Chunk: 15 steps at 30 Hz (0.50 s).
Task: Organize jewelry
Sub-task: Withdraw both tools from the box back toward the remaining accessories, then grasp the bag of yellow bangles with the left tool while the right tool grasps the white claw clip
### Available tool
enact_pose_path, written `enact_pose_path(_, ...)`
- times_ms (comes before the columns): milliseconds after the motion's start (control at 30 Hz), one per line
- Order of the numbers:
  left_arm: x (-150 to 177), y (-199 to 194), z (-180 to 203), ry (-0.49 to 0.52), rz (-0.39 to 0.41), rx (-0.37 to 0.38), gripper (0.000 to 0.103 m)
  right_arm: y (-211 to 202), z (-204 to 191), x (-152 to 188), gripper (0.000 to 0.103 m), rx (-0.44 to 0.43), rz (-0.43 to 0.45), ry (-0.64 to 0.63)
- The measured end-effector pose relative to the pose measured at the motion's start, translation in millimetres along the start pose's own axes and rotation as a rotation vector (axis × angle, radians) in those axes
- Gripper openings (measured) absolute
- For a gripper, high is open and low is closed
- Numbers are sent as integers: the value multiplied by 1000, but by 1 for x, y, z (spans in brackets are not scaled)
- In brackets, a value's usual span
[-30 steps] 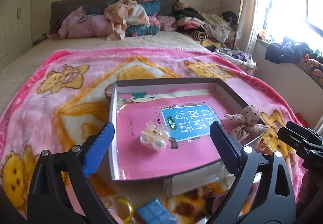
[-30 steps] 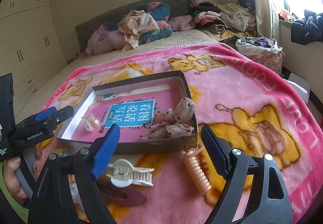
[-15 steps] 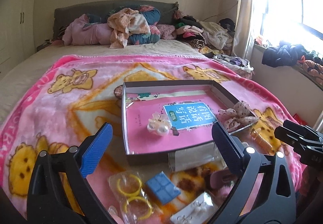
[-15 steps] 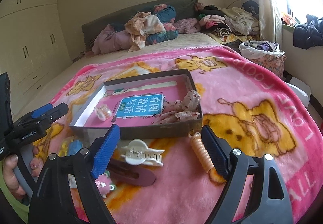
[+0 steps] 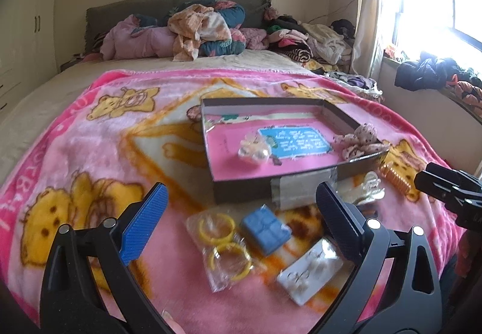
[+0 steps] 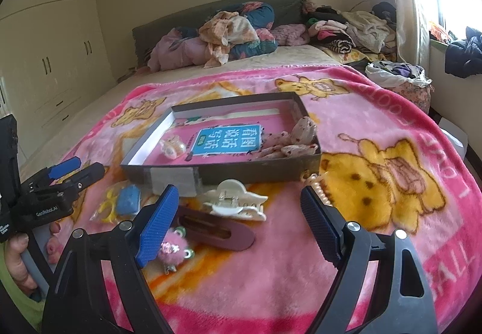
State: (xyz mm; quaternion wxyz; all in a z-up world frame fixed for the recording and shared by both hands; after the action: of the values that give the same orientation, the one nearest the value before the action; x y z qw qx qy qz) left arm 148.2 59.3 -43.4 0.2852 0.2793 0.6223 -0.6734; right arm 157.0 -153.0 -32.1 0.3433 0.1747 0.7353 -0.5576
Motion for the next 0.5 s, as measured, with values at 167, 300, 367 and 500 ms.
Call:
enact_pose_path(167, 12, 1, -8, -2, -25, -13, 90, 1, -10, 6, 80, -12, -13, -17)
enact_pose_path(300, 22, 2, -13, -6, -42, -23, 90, 2, -16, 9, 80, -16, -18, -27)
enact_pose_path(367, 25, 2, -16, -10, -48, -28, 90, 3, -20, 11, 80, -18, -24, -34)
enact_pose_path(500, 33, 5, -22, -17, -69, -36, 90, 6, -27, 12, 80, -21, -33, -52)
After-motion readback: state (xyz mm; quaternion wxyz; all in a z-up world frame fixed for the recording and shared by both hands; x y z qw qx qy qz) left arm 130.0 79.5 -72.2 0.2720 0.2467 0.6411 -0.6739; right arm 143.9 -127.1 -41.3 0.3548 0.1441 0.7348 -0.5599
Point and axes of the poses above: each gripper's, at about its wrist camera, not at the fingertips, and y roughly the way its jaws point, z to its right, x to its underside, the point moved 4 cm from there along y, roughly the way its jaws point, and after that the axes turned 10 degrees about -z, right-handed, at the moved point
